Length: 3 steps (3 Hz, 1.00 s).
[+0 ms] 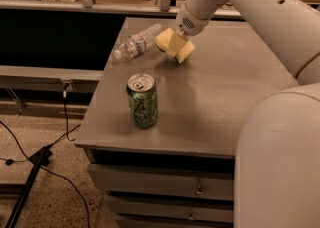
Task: Move sponge near water bottle
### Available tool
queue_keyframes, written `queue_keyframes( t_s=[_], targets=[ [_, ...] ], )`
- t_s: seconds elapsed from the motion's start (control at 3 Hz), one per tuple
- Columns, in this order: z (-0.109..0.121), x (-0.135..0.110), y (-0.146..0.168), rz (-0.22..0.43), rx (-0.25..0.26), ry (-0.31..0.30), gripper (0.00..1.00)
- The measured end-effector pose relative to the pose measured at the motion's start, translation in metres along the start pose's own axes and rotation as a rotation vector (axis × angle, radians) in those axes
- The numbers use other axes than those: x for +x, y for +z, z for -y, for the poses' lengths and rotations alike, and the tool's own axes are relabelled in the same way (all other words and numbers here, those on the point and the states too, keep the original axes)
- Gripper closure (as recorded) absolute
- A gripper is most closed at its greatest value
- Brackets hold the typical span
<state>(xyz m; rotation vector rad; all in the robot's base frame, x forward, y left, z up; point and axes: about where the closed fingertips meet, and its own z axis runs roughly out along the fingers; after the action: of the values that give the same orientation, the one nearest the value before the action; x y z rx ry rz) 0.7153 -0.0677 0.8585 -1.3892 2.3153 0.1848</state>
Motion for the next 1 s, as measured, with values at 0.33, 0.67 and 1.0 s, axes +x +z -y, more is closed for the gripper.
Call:
queue_keyframes(
  t_s=[0.33, 0.67, 1.0],
  targets=[
    [-0.002, 0.000, 0.003, 0.006, -0.008, -0.011, 0.00],
    [-0.005, 0.000, 0.001, 0.044, -0.026, -0.056, 0.00],
    [0.010, 0.029, -0.019, 0.088, -0.070, -0.075, 0.00]
  ],
)
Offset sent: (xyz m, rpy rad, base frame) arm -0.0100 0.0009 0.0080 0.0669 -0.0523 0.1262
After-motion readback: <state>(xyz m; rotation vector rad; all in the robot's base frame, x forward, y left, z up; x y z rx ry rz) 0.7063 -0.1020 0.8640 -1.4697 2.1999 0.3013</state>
